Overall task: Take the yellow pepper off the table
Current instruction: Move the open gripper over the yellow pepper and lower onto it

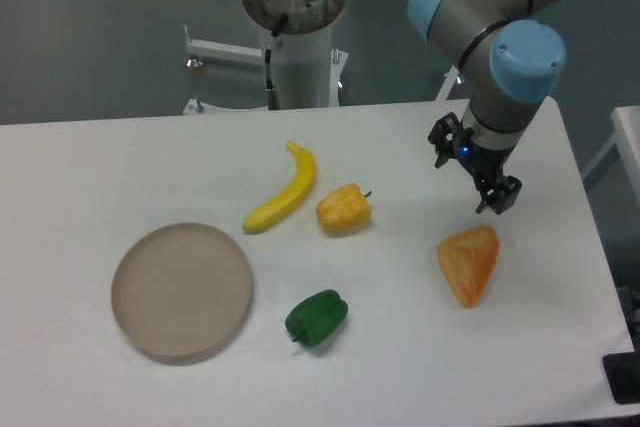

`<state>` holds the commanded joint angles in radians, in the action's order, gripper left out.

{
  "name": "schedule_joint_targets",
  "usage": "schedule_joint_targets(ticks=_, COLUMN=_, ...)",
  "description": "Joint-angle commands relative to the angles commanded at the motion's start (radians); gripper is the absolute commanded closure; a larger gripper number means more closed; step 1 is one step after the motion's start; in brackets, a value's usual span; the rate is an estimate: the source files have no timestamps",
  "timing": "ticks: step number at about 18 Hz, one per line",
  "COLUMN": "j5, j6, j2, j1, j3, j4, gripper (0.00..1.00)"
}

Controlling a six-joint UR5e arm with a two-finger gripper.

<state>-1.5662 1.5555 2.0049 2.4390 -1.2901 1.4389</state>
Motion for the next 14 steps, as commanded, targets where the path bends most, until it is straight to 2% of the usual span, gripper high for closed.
schedule_joint_targets(ticks=6, j5=0.008, j6=-0.02, j2=-0.002, j1=-0.006, j3=0.002, j4=0.003, gripper=0.0)
schedule_joint_targets(ticks=9, j5=0.087, j6=-0.104, j2=-0.028, j1=-0.026, j3=-0.058, j4=0.009, gripper=0.0)
schedule_joint_targets(ticks=14, j5=0.09, j6=-0.132, j2=-0.077, j1=-0.1, j3=-0.201, j4=-0.024, gripper=0.0)
